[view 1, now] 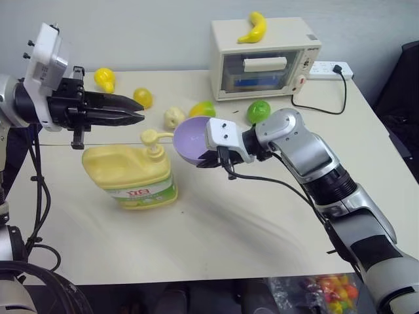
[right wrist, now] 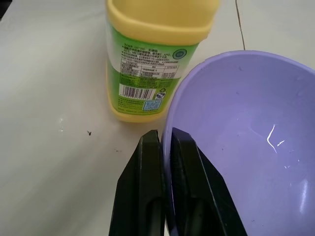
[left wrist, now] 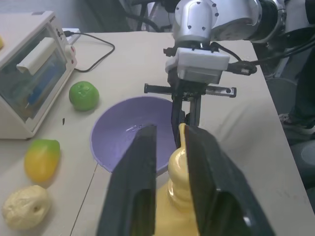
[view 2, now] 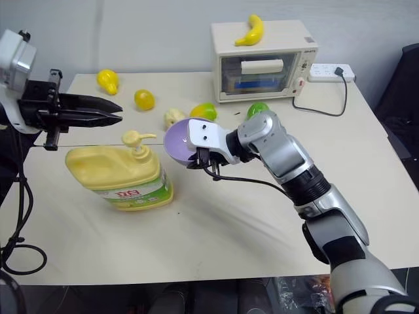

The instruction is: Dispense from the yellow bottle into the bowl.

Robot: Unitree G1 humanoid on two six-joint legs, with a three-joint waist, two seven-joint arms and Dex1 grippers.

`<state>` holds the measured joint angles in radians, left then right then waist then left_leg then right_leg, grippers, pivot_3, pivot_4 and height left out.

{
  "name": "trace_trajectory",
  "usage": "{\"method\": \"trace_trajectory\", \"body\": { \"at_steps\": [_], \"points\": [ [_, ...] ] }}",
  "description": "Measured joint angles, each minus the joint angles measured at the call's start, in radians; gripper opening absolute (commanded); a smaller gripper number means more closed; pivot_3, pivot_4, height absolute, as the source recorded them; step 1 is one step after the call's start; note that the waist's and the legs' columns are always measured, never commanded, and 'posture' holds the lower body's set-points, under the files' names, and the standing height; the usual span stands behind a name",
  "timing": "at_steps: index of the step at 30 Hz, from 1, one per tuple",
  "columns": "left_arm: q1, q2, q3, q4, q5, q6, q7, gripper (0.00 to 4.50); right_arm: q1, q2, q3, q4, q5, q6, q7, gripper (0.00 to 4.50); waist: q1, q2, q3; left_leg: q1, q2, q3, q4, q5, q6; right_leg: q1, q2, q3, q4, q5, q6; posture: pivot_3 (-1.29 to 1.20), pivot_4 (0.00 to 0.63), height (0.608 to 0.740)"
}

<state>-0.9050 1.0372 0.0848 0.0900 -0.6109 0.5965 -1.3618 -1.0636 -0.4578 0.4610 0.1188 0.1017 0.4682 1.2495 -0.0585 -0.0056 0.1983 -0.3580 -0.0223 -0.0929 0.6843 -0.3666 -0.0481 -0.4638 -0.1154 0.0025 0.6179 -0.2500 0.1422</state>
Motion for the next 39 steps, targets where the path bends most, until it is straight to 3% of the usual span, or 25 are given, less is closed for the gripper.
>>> {"method": "trace_trajectory", "body": {
  "at_steps": [20, 39],
  "points": [
    [0.011, -0.001, -0.065, -0.003, 0.147, -0.17, -0.082, 0.01, -0.066, 0.015, -0.008, -0.039, 0.059, 0.099, 0.032, 0.0, 0.001, 0.0, 0.0, 0.002, 0.0, 0.001, 0.001, 0.0, -0.001, 0.0, 0.0, 0.002, 0.003, 0.0, 0.0, 0.0, 0.15, 0.74],
    [0.031, -0.002, -0.08, -0.014, 0.182, -0.238, -0.078, 0.01, -0.09, -0.018, -0.035, -0.143, 0.105, 0.147, 0.069, 0.0, 0.001, -0.001, -0.001, 0.006, 0.0, 0.004, 0.002, 0.001, 0.0, 0.001, 0.0, 0.004, 0.007, 0.001, -0.002, 0.0, 0.15, 0.74]
  ]
}}
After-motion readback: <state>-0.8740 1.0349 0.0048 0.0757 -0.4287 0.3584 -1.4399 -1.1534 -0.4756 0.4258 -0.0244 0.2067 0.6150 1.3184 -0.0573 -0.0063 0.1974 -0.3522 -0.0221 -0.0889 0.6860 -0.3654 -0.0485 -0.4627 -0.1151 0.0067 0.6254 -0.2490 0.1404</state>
